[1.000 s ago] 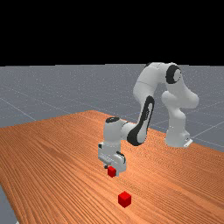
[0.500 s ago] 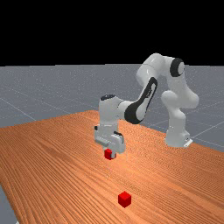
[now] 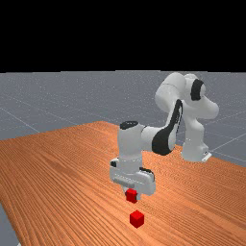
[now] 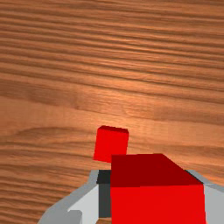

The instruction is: Stack all the cube

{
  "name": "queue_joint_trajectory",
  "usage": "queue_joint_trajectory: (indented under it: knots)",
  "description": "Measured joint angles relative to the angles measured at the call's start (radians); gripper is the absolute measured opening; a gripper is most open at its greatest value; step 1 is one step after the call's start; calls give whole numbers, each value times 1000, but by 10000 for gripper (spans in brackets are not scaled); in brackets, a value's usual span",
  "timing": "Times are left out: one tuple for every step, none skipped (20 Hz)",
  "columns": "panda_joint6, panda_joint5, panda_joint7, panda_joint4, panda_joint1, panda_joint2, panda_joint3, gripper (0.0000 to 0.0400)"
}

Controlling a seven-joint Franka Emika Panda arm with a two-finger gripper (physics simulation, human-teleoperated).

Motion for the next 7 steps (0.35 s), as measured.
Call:
queue_joint_trajectory:
  knots:
    - [0, -4, 3, 12, 10, 12, 2, 190]
    - [1, -8, 7, 20, 18, 26, 3, 190]
    - [0, -12, 13, 36, 26, 47, 3, 190]
    - [-7, -23, 23, 72, 36, 76, -3, 190]
    - [-18, -33, 34, 104, 44, 100, -12, 190]
    - [-28, -43, 41, 130, 50, 117, -20, 190]
    - [-35, -51, 45, 153, 54, 127, -26, 272]
